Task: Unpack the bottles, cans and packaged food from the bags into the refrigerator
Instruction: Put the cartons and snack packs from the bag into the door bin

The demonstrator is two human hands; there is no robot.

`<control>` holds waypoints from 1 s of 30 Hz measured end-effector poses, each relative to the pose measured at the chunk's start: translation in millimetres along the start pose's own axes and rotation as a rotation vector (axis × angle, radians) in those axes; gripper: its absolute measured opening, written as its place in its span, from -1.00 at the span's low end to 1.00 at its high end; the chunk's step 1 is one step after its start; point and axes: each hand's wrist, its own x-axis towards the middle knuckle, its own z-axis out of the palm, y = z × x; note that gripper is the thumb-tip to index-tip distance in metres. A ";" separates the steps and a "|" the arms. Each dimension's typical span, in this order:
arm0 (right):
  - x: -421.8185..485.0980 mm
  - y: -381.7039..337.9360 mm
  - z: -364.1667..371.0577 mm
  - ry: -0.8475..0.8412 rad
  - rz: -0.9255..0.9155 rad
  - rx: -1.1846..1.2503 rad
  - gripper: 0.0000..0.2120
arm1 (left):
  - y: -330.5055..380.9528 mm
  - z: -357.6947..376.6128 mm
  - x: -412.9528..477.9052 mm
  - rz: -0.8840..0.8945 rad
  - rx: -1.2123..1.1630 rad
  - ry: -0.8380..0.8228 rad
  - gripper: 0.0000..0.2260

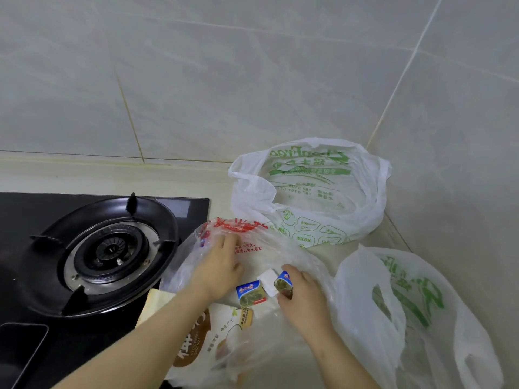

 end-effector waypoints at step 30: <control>-23.0 -35.4 -13.3 0.024 -0.055 0.585 -0.73 | 16.1 -14.2 -44.4 -0.120 -0.514 -0.030 -0.90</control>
